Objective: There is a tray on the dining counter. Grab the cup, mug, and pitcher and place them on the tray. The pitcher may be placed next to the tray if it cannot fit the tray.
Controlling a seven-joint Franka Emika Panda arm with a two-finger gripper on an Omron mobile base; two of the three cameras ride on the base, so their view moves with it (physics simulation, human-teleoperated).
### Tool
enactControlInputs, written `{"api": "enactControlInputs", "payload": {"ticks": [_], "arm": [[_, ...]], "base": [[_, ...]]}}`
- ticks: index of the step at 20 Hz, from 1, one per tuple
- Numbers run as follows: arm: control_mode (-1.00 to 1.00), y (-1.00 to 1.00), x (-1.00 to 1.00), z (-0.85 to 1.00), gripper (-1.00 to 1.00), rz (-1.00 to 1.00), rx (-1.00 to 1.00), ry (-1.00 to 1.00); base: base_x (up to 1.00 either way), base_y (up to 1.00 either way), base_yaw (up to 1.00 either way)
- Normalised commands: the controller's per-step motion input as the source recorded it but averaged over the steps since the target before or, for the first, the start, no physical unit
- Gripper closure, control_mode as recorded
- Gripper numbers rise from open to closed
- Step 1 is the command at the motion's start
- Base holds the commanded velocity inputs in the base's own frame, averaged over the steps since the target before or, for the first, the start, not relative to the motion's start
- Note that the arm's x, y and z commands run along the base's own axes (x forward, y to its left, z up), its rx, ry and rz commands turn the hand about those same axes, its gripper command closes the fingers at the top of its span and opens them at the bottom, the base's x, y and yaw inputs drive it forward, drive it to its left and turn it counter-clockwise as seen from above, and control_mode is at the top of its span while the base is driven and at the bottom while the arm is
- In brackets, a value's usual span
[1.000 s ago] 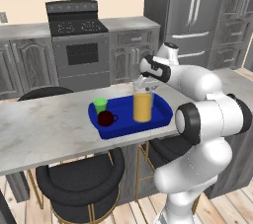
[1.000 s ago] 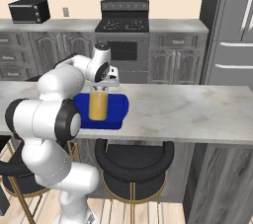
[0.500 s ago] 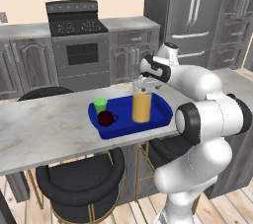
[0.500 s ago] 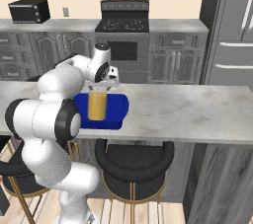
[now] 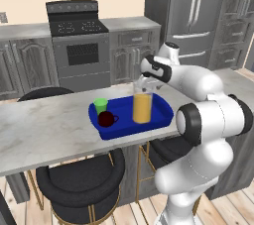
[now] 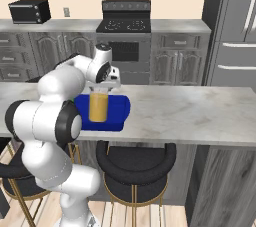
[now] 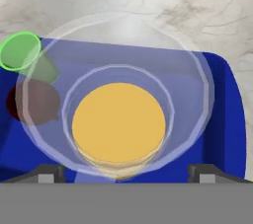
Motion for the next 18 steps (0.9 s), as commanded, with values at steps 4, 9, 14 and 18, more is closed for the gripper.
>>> {"api": "enactControlInputs", "payload": {"ticks": [4,9,14,18], "arm": [[-1.00,0.00,-0.01,0.33,-1.00,0.00,0.00,0.00],[-1.00,0.00,-0.20,0.32,-1.00,0.00,0.00,0.00],[-1.00,0.00,-0.18,0.27,-1.00,0.00,0.00,0.00],[-1.00,0.00,-0.21,0.31,-1.00,0.00,0.00,0.00]], "base": [[0.00,0.00,0.00],[0.00,0.00,0.00],[0.00,0.00,0.00],[0.00,0.00,0.00]]}}
